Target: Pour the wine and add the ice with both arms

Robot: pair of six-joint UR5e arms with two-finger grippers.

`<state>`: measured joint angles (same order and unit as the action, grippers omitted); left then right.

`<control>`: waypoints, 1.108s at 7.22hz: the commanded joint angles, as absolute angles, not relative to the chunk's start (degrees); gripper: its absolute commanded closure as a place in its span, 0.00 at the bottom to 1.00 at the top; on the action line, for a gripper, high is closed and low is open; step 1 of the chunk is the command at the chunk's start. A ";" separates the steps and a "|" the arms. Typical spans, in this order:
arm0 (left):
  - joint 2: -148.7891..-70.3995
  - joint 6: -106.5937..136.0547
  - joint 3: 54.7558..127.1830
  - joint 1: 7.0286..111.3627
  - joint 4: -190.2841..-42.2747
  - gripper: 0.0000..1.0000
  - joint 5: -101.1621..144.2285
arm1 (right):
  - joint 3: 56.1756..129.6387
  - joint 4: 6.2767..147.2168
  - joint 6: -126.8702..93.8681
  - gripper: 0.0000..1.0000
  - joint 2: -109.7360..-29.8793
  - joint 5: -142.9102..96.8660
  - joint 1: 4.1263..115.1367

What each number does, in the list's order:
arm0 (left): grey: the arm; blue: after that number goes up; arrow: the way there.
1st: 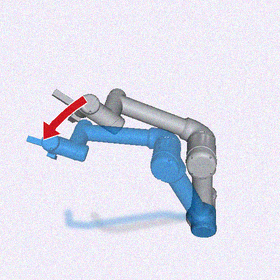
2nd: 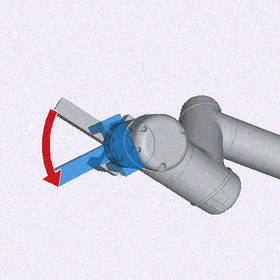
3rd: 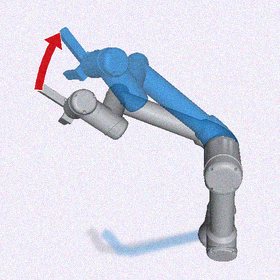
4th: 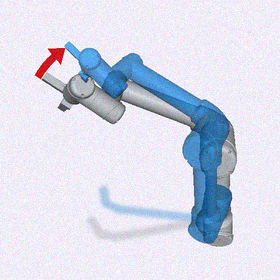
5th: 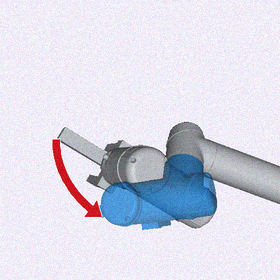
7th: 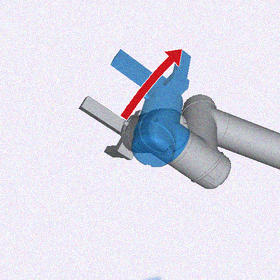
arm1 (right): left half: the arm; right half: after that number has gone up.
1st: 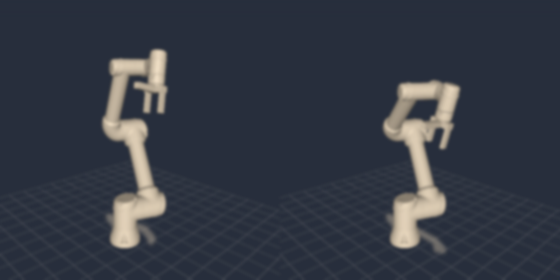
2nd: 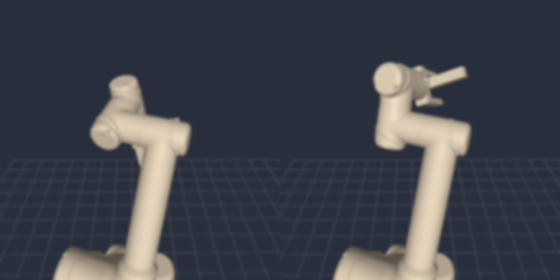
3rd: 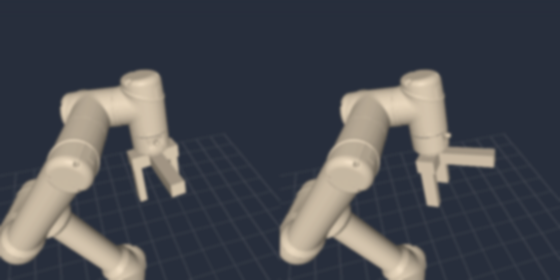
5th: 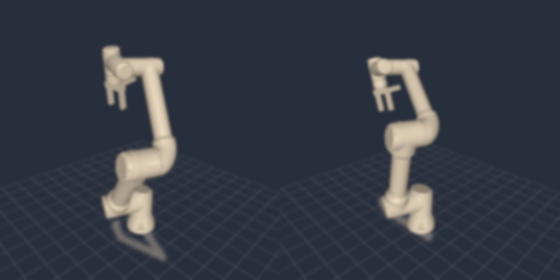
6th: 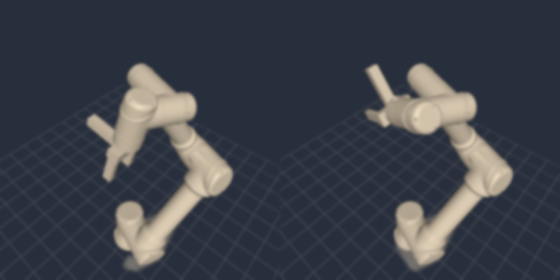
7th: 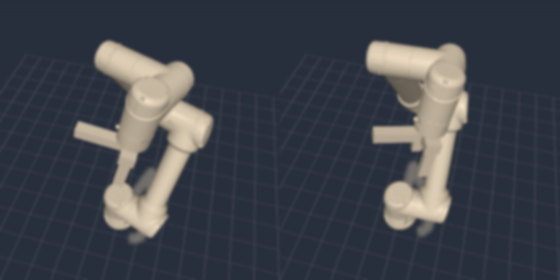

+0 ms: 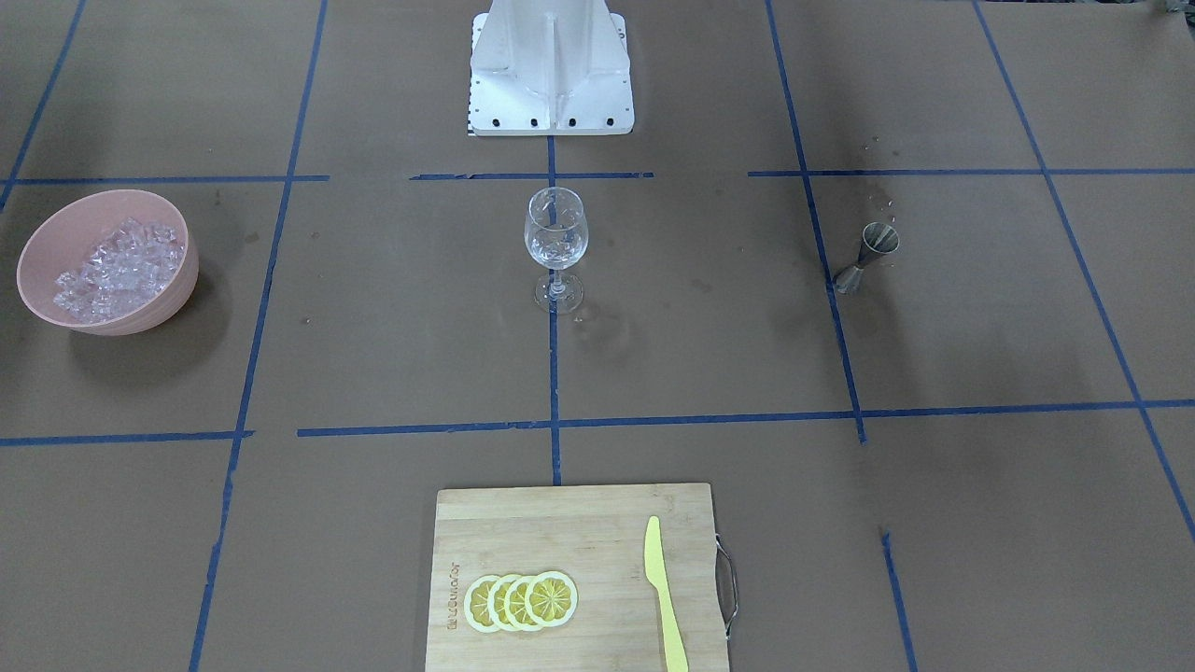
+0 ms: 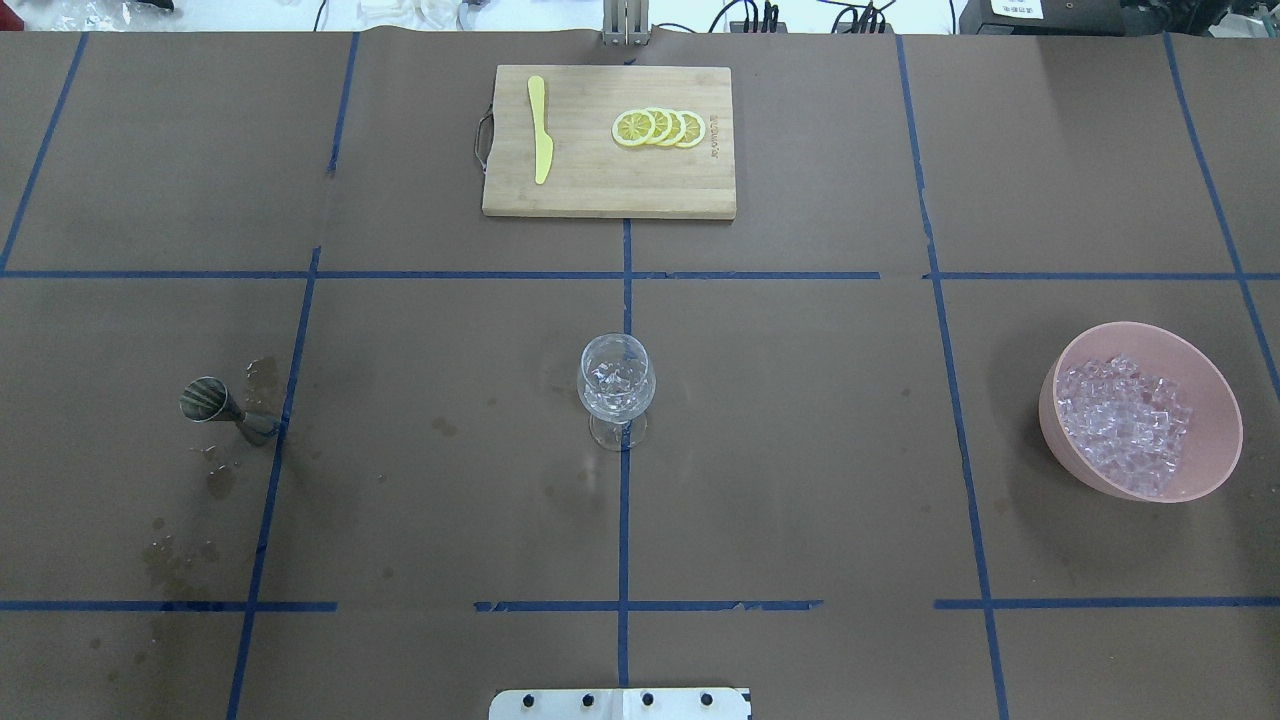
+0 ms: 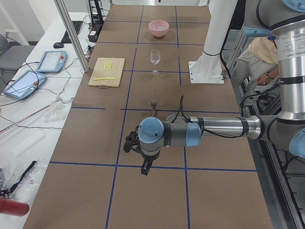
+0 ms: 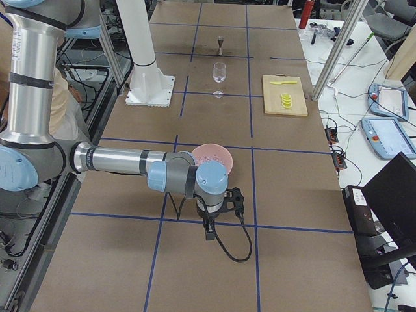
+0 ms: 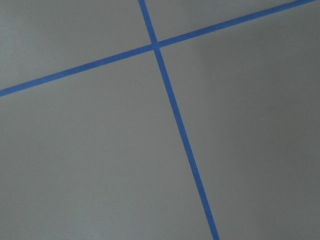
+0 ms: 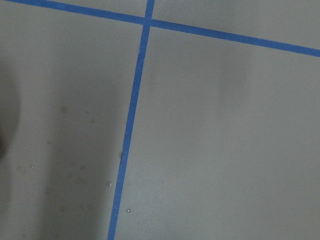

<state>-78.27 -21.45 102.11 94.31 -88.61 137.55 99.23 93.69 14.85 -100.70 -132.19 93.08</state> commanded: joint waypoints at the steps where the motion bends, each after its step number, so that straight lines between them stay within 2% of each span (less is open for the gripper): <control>1: -78.40 -21.45 102.04 94.31 -88.59 0.00 137.46 | 99.23 93.69 14.85 0.00 -100.63 -132.19 93.08; 8: -78.49 -21.45 101.60 94.31 -88.68 0.00 137.46 | 98.35 88.24 14.68 0.00 -101.60 -132.27 93.08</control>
